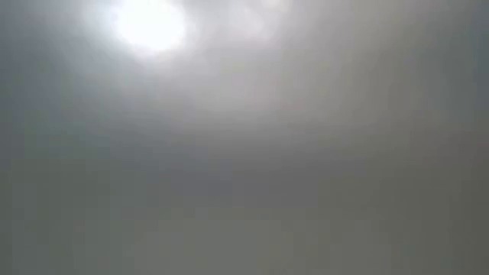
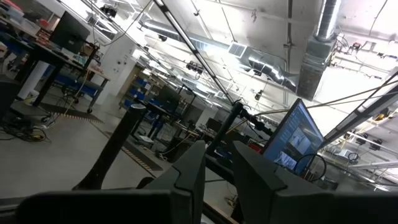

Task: Sort silverware by color (type)
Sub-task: Put the black fork into the orange bin

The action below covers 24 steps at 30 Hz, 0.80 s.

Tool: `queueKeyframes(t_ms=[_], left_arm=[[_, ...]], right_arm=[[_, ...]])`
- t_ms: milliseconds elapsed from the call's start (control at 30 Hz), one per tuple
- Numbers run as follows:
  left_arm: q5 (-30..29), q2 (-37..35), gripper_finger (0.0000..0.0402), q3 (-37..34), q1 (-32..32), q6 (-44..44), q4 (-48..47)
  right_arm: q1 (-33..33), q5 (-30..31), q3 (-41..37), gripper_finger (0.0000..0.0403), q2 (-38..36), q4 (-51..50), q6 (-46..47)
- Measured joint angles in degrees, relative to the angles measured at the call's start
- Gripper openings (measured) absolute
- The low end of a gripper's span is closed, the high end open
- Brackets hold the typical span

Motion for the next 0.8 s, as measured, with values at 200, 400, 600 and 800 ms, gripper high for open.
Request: queueKeyframes(t_ms=[200, 400, 600, 800], left_arm=[[-0.01, 0.0, 0.0062, 0.01, -0.01, 0.0, -0.01], [-0.01, 0.0, 0.0062, 0.0, 0.0, 0.0, 0.01], [-0.01, 0.01, 0.0062, 0.01, 0.0, 0.01, 0.01], [0.01, 0.02, 0.0062, 0.01, -0.01, 0.0, 0.01]], right_arm=[[0.0, -2.81, 0.02, 0.0116, 0.57, -0.99, 5.6], [0.0, -1.86, 5.8, 0.0116, 6.09, -15.15, 5.92], [0.0, 6.34, 19.36, 0.0116, 16.52, -36.55, 5.89], [-0.02, 13.1, 30.86, 0.0116, 28.36, -52.9, 8.6]])
